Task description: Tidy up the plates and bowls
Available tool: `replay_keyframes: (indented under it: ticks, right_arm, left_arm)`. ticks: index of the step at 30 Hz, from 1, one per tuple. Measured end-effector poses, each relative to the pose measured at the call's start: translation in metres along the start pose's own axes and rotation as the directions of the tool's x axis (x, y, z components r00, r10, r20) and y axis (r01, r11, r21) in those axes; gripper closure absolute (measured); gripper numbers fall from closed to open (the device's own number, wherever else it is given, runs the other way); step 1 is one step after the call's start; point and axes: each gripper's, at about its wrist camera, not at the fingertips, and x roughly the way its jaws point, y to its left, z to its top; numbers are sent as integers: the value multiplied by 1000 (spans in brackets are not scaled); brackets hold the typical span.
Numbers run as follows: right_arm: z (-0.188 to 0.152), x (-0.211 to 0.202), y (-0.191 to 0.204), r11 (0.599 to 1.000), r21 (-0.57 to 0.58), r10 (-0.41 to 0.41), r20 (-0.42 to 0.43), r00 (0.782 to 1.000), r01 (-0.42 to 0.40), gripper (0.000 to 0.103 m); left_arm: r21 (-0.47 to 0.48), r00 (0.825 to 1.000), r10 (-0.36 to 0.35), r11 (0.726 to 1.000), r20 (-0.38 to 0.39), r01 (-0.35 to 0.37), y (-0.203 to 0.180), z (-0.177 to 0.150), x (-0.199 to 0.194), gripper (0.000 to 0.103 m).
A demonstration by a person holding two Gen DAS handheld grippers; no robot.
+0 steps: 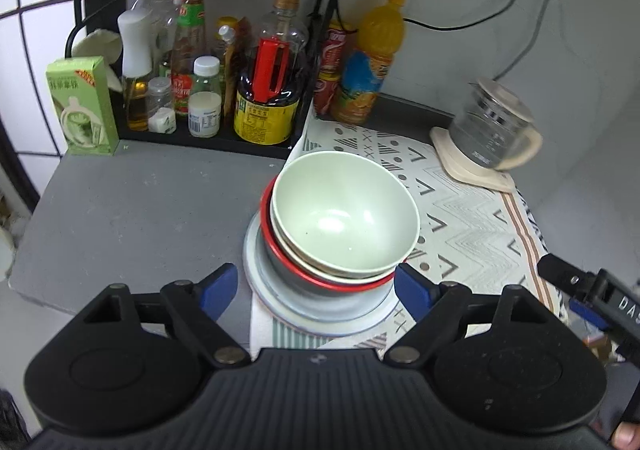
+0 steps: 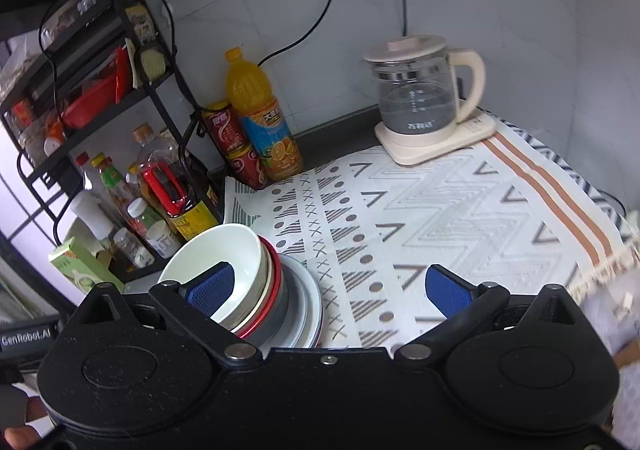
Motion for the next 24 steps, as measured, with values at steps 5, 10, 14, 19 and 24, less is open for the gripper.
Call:
replay_keyframes:
  ticks: [5,10,14,19,24]
  right_arm:
    - [-15,-25,11,999,-6,-47,38,998,47,0]
    - [-30,-48,20,997,7,-79,69,995,79,0]
    - [-41,-66,30,995,-7,-102,87,991,103,0]
    - [-59,-86,38,993,-26,-116,87,989,119,0]
    - [-78,-100,45,991,-54,-120,74,990,124,0]
  left_arm:
    - [56,1000,-24,998,13,23,12,-7,-18,19]
    - [105,999,-43,994,24,41,20,-17,-37,18]
    - [140,998,-49,989,39,44,25,-26,-50,16]
    - [166,998,-40,986,47,32,35,-43,-63,13]
    - [179,998,-36,984,51,26,45,-57,-75,13]
